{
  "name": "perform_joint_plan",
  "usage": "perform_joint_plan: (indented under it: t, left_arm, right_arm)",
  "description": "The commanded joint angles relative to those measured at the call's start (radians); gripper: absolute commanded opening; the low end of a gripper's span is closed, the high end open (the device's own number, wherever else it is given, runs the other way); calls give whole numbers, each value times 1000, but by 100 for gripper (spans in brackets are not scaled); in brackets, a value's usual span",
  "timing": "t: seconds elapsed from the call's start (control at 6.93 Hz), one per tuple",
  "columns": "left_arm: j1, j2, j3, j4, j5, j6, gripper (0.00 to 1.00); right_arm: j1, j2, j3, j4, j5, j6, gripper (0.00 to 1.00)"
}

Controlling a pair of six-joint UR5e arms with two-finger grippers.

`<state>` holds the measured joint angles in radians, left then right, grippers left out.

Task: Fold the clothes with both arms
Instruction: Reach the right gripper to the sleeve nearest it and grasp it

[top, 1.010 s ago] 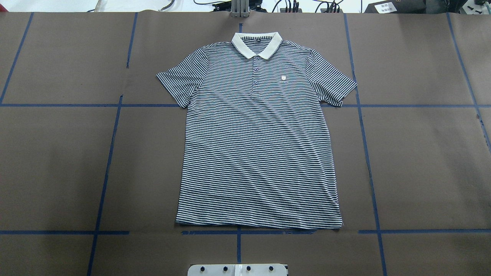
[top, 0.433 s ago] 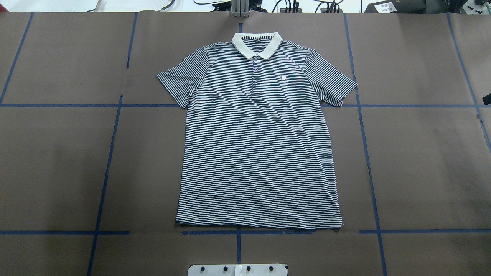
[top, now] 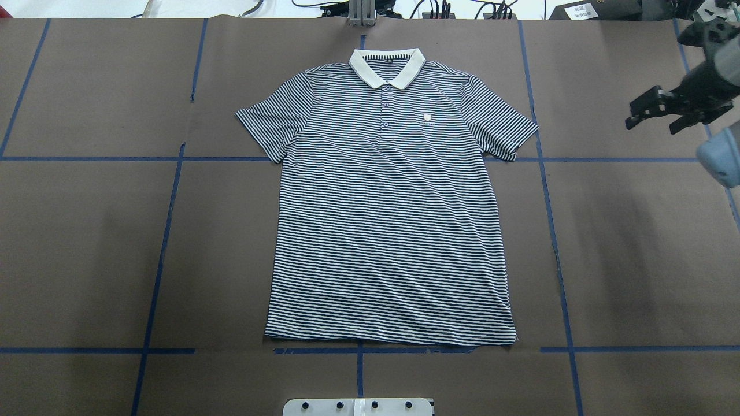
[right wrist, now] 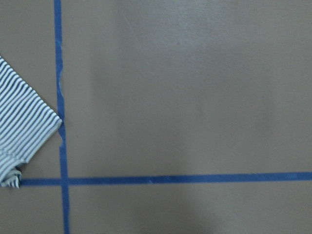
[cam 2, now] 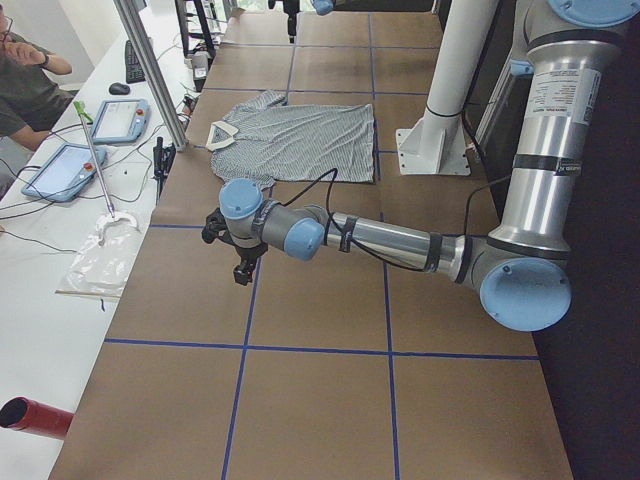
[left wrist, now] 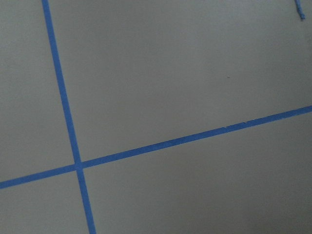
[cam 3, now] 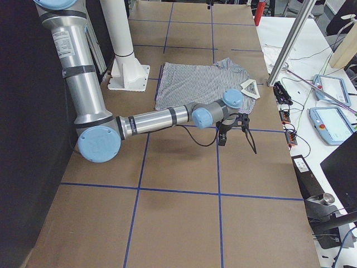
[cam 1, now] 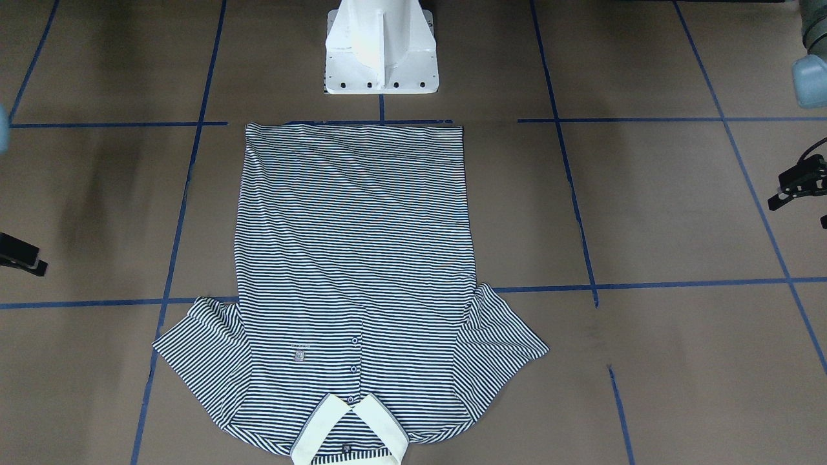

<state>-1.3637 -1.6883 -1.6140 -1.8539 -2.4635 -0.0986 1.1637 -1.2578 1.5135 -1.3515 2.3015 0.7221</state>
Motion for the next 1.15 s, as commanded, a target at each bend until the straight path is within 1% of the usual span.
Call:
perform_joint_plan:
  t: [0.0, 0.14, 0.29, 0.43, 0.58, 0.87, 1.01]
  left_arm:
    - [14, -4, 3, -86, -14, 5, 100]
    - [12, -4, -10, -93, -15, 0, 100]
    - [12, -4, -17, -93, -15, -1, 100]
    - [12, -4, -23, -93, -15, -1, 100]
    - [14, -4, -27, -93, -15, -3, 100]
    - [14, -7, -30, -102, -15, -36, 100]
    - [14, -8, -27, -148, -15, -79, 100]
  right_arm:
    - [-129, 149, -151, 240, -182, 408, 100]
    - [-204, 190, -223, 367, -288, 600, 100]
    - [-214, 208, -234, 367, -304, 614, 97]
    - [-228, 204, -242, 361, -307, 612, 96]
    - [-233, 204, -257, 361, -309, 611, 92]
    - [-240, 202, -285, 364, -323, 608, 92]
    - [-242, 207, -285, 364, -323, 608, 91]
